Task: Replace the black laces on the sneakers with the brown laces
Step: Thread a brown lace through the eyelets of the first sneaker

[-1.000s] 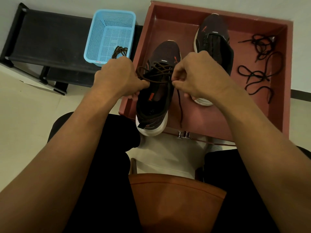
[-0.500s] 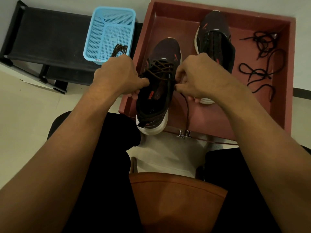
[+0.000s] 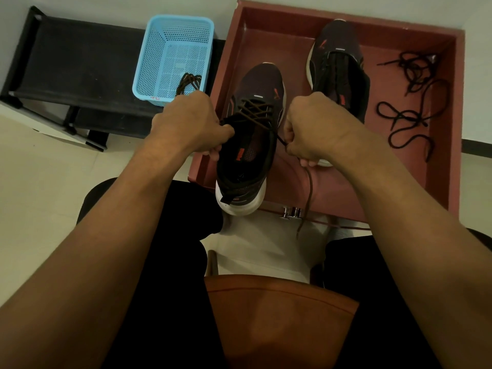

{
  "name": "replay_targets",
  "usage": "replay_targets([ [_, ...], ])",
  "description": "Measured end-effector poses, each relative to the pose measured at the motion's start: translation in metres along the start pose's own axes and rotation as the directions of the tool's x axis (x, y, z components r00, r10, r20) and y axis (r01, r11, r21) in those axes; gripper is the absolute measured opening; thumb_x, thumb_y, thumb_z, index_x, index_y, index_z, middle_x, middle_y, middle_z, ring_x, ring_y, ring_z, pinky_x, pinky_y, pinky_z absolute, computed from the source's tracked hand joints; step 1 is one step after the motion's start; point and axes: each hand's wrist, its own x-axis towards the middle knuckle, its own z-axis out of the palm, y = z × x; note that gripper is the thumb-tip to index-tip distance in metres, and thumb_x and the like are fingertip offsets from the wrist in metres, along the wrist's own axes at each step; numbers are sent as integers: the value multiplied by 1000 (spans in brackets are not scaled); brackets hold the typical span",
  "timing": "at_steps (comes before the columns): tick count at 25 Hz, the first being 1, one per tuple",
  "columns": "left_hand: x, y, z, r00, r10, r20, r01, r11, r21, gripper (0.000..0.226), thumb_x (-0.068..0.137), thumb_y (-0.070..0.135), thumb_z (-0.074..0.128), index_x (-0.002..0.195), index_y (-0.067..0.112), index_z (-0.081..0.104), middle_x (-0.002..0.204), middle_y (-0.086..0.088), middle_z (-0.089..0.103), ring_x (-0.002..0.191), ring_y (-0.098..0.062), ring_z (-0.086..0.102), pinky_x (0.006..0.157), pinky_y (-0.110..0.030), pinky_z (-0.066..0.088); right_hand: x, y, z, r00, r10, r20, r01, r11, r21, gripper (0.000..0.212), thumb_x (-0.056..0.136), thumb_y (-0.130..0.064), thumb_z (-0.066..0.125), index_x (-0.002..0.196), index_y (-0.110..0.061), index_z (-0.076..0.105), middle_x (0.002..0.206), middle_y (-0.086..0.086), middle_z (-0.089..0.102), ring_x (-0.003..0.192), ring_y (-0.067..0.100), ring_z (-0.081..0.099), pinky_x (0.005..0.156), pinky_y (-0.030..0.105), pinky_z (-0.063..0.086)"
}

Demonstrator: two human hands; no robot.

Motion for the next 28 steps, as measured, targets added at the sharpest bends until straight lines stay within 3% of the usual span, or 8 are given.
replay_targets([
  [4,-2,3,-2,999,24,-22,-24,1000,12,42,90,49,68,59,21,70,46,14,64,66,-7,65,83,-41,59,-1,2,-2,999,-32,13,33,999,-19,20,82,-6,81,81,-15,63,70,7,68,63,24,71,75,42,65],
  [8,-3,-1,-6,998,67,17,-67,998,-9,52,87,59,72,53,20,65,49,9,66,57,-8,60,82,-44,61,-12,5,-21,990,-44,137,38,998,46,11,95,-19,69,87,-12,72,61,0,74,50,12,71,68,32,63],
  [13,-6,-1,-11,993,117,-3,-117,991,-60,44,76,60,83,63,22,66,62,8,68,69,-8,64,86,-45,59,-18,15,-37,981,-51,187,-6,957,290,8,96,-18,68,94,-13,74,72,0,79,64,13,78,60,25,57],
  [15,-7,0,-12,990,138,7,-137,988,-77,42,78,57,83,67,20,68,64,6,69,65,-5,62,82,-39,58,-21,21,-40,980,-112,165,26,892,451,6,98,-13,69,103,-13,69,79,3,80,70,16,79,59,26,61],
  [18,-8,3,-15,987,160,7,-158,981,-112,41,83,55,80,72,16,69,64,2,70,53,0,58,73,-28,54,-23,28,-47,968,-234,93,119,751,650,22,98,-12,72,118,-18,64,84,6,81,71,19,78,53,23,58],
  [22,-17,16,-20,950,301,-90,-314,906,-284,37,95,48,71,77,16,74,60,-2,67,46,-5,54,57,-18,46,-23,29,-52,946,-322,17,191,601,776,18,98,-16,73,116,-15,74,92,11,80,71,19,75,53,21,56],
  [26,-31,23,-26,876,479,55,-359,723,-591,27,98,43,66,102,21,80,74,-6,74,45,-13,49,42,-19,39,-17,33,-47,954,-296,-42,177,447,877,17,96,-9,73,112,-2,74,94,17,79,74,17,76,62,20,59],
  [28,-33,23,-24,829,531,174,-311,697,-647,30,93,44,68,111,22,79,73,-8,70,47,-14,45,42,-20,34,-14,35,-46,961,-269,-64,172,399,901,17,96,-5,72,112,2,73,92,19,78,74,18,76,65,20,60],
])
